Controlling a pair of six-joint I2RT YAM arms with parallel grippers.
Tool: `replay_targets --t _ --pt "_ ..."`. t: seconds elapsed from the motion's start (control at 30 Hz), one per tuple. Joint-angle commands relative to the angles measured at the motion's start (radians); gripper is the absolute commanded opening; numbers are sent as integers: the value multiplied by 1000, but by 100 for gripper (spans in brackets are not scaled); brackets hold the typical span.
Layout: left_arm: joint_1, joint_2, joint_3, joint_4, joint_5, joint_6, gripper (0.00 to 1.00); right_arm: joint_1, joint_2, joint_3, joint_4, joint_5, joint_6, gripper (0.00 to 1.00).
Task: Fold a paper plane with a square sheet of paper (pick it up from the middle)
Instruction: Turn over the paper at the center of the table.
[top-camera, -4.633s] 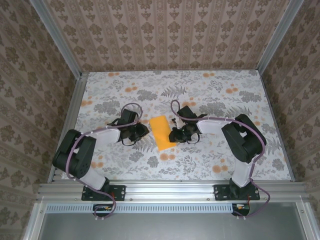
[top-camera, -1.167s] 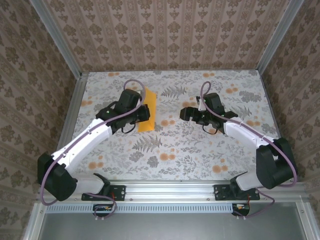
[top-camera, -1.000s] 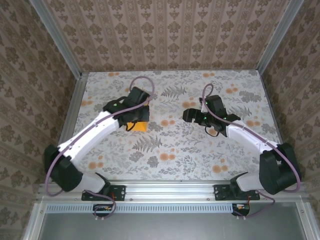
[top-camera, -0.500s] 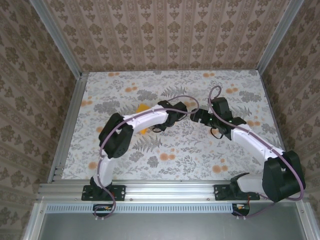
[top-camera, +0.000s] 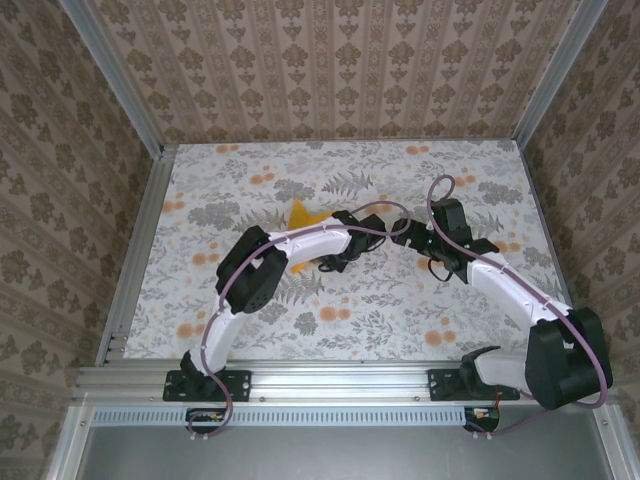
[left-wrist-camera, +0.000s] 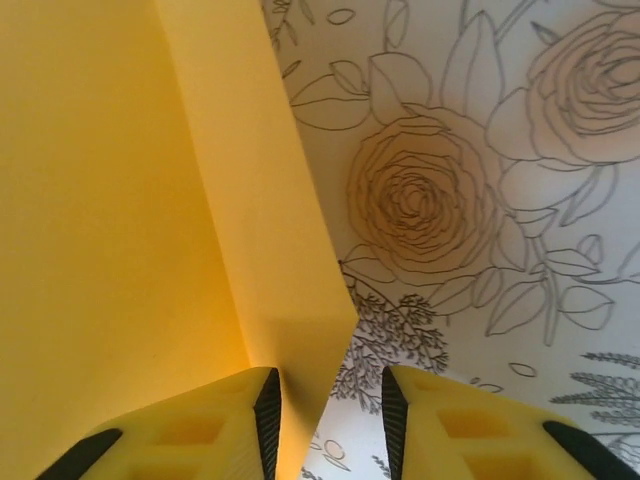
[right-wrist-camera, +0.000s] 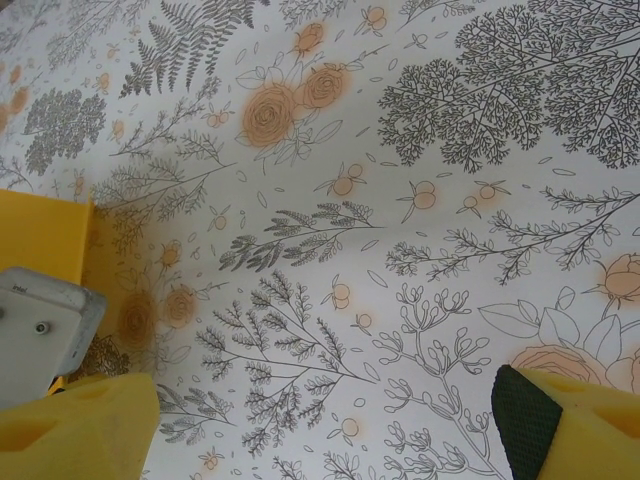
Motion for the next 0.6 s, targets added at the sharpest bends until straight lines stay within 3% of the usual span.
replay_targets --t 0.0,0.13,0.23,0.4,0.57 --pt "-2 -73 24 4 80 -5 42 -6 -20 -10 -7 12 17 89" --pt "2 -200 5 45 223 -16 56 -8 -6 -9 10 -37 -2 89" --pt "36 -326 -60 125 385 -36 67 -6 65 -3 87 -193 -26 90" --pt "164 -533 -285 327 614 -126 70 55 175 31 140 -302 -11 89" --pt "306 -666 -490 457 696 -194 70 134 241 53 180 -331 37 89"
